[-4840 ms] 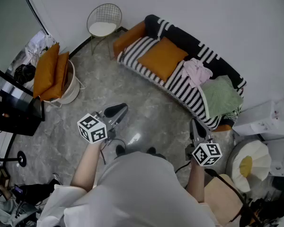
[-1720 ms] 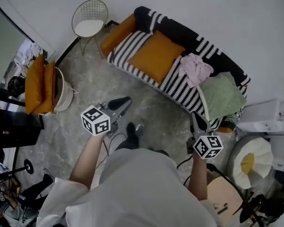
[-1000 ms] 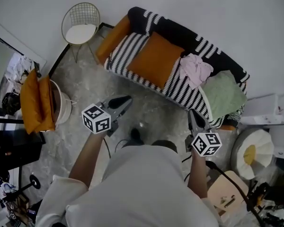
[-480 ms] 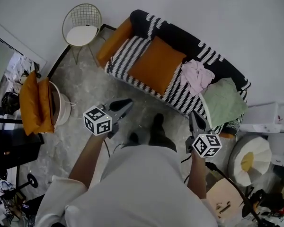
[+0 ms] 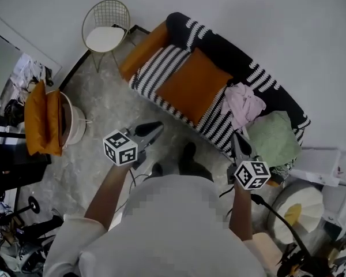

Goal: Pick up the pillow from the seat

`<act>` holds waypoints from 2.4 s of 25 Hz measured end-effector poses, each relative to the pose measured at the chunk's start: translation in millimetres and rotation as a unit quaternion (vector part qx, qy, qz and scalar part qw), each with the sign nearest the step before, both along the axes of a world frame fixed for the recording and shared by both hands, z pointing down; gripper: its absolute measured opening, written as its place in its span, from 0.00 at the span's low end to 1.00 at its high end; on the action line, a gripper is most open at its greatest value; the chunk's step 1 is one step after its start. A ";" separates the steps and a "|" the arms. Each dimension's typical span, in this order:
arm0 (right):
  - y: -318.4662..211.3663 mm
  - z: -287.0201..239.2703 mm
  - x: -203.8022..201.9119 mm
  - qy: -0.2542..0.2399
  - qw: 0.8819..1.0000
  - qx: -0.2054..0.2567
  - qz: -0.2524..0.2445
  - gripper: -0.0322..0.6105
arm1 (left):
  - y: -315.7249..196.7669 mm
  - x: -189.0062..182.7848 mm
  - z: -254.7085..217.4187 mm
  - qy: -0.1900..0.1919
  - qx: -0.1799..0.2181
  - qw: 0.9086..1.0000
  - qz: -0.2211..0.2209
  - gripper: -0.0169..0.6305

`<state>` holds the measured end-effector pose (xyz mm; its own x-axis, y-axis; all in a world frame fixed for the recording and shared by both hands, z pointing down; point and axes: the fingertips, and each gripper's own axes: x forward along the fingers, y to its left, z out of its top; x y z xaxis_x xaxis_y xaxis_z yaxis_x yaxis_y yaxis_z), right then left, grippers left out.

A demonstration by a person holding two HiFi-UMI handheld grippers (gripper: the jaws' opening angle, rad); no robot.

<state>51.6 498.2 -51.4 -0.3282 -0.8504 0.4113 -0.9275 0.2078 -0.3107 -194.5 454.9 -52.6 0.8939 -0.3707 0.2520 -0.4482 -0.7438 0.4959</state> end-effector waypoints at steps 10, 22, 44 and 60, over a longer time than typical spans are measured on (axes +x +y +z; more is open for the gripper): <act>-68.1 42.0 68.2 -0.009 0.998 -0.039 -0.053 0.05 | -41.1 64.4 33.7 -0.039 -0.016 0.998 -0.040 0.07; -117.5 88.4 108.4 -0.011 0.991 -0.070 -0.117 0.05 | -78.7 100.0 63.8 -0.061 -0.020 0.994 -0.087 0.12; -253.4 144.5 102.5 0.013 0.990 -0.101 -0.093 0.06 | -230.6 79.9 139.3 -0.074 -0.056 0.990 -0.103 0.03; -362.8 279.1 121.3 0.062 0.985 -0.142 -0.072 0.16 | -334.7 73.7 279.4 -0.130 -0.067 0.988 -0.059 0.05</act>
<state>172.9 135.4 227.7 -0.3696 -0.6438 0.6700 -0.9292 0.2609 -0.2619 -120.8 120.2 226.8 0.7452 -0.4165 0.5208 -0.6530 -0.6143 0.4430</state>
